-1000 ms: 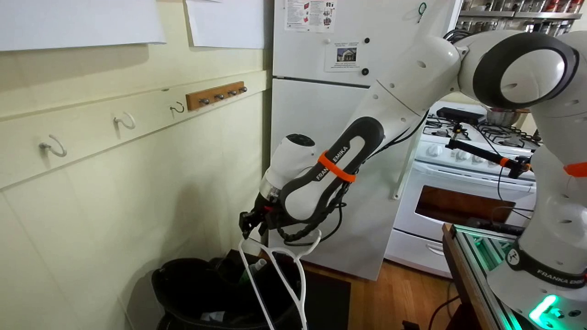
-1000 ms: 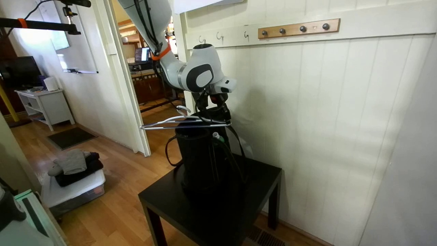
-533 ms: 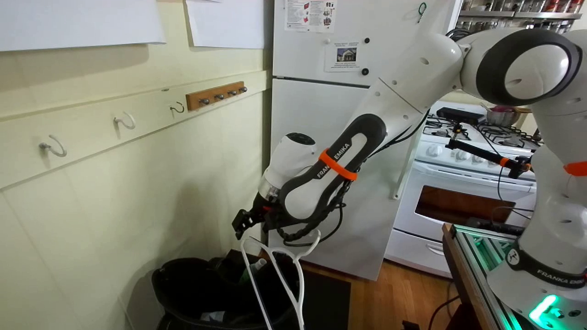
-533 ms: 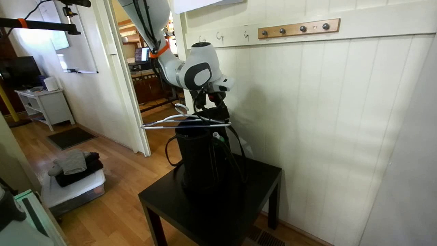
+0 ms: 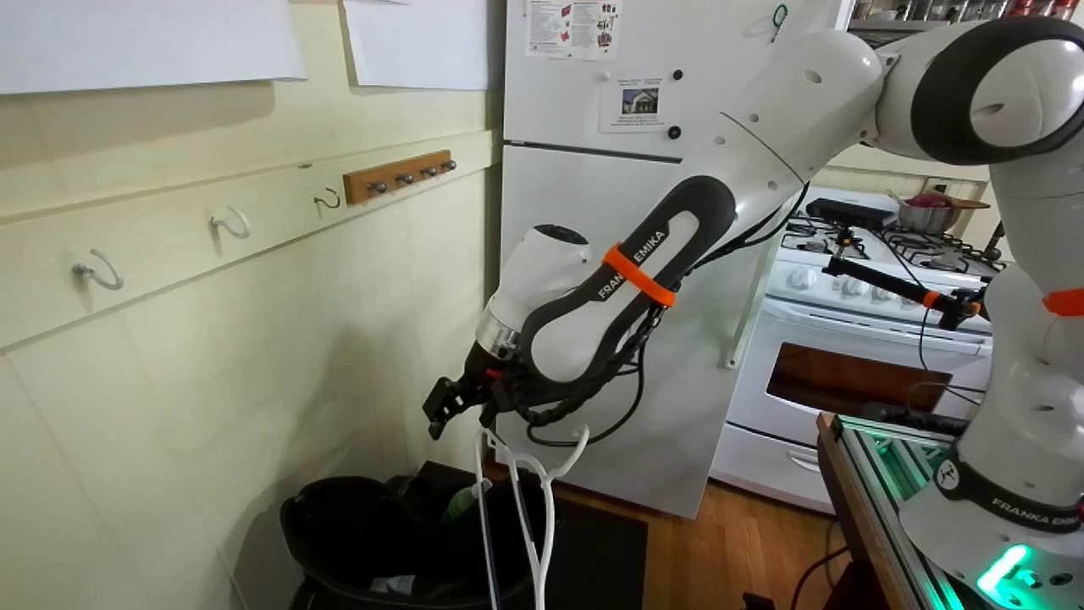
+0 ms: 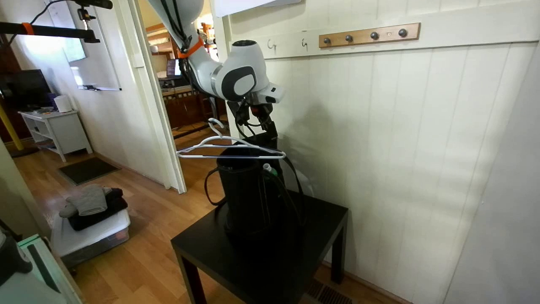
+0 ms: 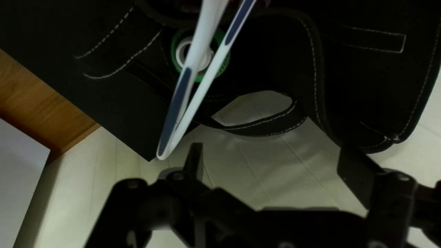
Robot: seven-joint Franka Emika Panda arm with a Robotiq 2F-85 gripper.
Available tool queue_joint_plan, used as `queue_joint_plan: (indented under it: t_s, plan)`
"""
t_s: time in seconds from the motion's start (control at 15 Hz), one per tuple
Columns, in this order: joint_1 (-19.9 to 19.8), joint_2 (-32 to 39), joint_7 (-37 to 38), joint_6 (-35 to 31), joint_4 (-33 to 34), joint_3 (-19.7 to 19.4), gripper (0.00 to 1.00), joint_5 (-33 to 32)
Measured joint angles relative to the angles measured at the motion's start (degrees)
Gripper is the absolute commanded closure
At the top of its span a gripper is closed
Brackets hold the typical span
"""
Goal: Hang up the coat hanger
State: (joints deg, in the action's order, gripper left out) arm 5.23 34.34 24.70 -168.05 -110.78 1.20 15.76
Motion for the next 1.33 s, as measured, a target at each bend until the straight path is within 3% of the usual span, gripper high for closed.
queue_joint_plan:
  t_s: [0.47,1.0,1.33]
  plan:
    - [-1.69,-2.39,-1.73,0.15,-1.15,1.31,0.00,0.61]
    - [-5.24,-5.28,-4.80,0.13,-2.31,5.49,0.00,3.55]
    - [-5.86,-9.47,-5.76,0.47,-3.96,5.69,0.00,3.81]
